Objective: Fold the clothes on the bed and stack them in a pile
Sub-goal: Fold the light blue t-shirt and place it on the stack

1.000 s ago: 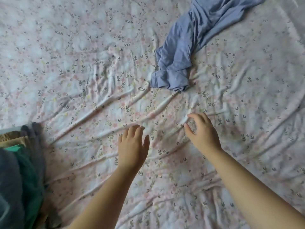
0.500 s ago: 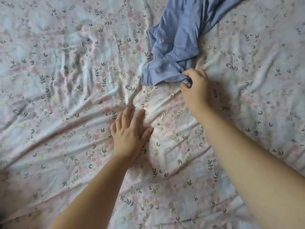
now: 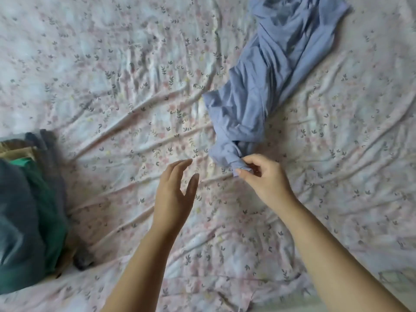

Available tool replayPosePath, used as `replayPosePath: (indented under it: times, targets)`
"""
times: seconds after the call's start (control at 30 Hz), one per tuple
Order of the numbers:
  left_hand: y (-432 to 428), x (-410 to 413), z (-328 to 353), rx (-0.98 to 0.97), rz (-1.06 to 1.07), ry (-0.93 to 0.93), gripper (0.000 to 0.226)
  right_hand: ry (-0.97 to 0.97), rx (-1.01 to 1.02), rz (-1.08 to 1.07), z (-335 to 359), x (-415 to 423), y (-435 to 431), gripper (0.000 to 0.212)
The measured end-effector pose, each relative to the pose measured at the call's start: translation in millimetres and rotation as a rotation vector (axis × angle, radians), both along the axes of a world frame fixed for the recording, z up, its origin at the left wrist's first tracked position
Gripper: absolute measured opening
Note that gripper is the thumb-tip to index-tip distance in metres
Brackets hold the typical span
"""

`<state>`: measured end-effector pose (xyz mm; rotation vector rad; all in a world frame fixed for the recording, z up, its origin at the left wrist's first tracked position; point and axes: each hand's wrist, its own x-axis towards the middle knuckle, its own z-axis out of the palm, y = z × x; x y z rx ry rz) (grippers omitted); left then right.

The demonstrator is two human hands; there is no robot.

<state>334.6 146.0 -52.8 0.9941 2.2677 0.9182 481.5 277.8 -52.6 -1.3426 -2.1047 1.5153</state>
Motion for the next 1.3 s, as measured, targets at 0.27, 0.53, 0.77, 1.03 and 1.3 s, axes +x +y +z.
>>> replayPosePath:
  times: [0.27,0.53,0.77,1.03,1.3]
  targets:
    - [-144.6,-33.9,52.6,-0.179,0.199,0.131,0.017,0.111,-0.570,0.134,30.8,-68.7,-178.0,0.010]
    - [-112.0,-48.2,35.4,-0.225,0.042,0.144,0.024,-0.115,-0.263,0.003,8.9,-49.1,-128.7,0.029]
    - [-14.5,-27.6,-13.8,-0.238,-0.154,0.086,0.041,-0.235,-0.085,-0.342,-24.6,-31.4,-9.2,0.051]
    - [44.9,-19.2,-38.4,-0.246,-0.022,0.110,0.013,-0.064,-0.265,-0.621,-50.2,-63.3,27.5,0.052]
    - [13.3,-42.5,20.8,-0.041,0.300,-0.082,0.028,-0.136,-0.216,-0.627,-46.6,-46.6,23.6,0.045]
